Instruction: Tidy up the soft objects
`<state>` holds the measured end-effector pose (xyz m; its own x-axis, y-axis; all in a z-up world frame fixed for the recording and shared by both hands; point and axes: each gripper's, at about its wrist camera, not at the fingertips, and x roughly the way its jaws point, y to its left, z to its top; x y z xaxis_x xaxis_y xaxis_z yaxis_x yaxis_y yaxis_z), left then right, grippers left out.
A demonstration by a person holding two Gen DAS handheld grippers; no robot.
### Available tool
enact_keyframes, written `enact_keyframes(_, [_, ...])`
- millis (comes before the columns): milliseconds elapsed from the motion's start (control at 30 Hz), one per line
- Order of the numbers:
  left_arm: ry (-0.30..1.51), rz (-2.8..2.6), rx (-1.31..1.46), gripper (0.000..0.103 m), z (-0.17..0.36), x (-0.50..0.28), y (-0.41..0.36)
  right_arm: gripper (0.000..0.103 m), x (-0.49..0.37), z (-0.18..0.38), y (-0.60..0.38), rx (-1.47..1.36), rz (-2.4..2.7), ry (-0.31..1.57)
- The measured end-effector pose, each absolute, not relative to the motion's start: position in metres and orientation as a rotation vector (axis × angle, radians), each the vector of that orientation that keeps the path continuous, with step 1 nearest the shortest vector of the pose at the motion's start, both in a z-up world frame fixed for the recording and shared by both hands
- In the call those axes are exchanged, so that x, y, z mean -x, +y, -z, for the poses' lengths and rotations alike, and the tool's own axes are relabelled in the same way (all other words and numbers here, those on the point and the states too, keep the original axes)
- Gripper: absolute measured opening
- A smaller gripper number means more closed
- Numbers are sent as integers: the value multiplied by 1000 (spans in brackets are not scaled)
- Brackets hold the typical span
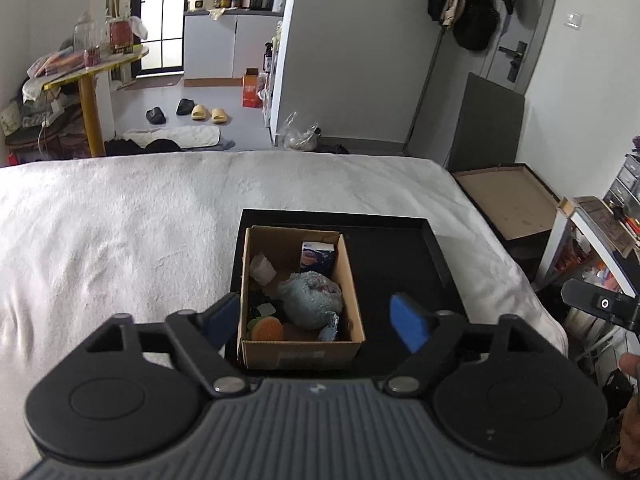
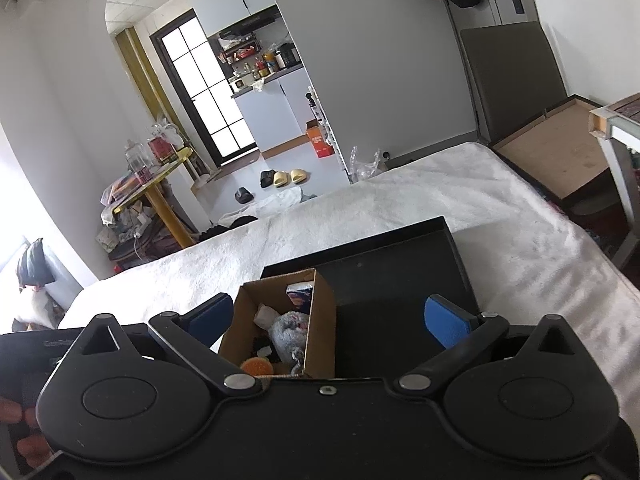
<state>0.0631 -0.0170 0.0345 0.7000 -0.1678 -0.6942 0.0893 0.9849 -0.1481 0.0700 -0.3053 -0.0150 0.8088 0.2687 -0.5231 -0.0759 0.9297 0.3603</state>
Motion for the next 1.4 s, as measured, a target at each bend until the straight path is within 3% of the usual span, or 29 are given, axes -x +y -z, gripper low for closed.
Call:
enact_keyframes(267, [797, 151, 98, 96, -46, -40, -15, 103, -46, 0, -309, -310, -176, 602])
enact_keyframes(867, [759, 150, 53, 102, -60, 6, -17, 103, -6, -30, -304, -220, -152, 624])
enact_keyframes(1400, [757, 143, 8, 102, -57, 22, -16, 103, 15, -22, -289, -159, -139, 671])
